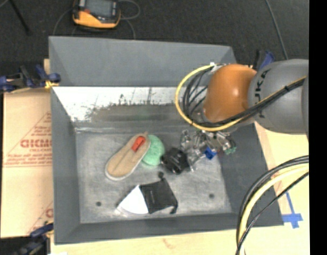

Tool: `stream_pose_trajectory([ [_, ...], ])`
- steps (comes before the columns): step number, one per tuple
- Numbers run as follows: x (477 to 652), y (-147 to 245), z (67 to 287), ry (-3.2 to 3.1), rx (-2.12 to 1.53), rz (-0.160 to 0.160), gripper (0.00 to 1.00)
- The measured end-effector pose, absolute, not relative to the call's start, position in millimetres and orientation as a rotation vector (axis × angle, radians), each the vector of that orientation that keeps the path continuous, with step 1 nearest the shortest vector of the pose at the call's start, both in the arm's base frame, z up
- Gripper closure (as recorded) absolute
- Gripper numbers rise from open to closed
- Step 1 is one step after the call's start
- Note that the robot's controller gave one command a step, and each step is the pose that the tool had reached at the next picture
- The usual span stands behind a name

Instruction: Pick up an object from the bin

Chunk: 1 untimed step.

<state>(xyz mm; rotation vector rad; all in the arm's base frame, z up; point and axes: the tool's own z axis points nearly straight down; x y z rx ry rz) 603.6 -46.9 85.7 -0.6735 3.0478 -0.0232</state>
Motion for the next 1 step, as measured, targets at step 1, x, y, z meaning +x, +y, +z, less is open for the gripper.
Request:
stream_pose_trajectory([
  [1, 603.6, -46.9, 85.7, 3.048, -0.673, -0.023, 1.00],
])
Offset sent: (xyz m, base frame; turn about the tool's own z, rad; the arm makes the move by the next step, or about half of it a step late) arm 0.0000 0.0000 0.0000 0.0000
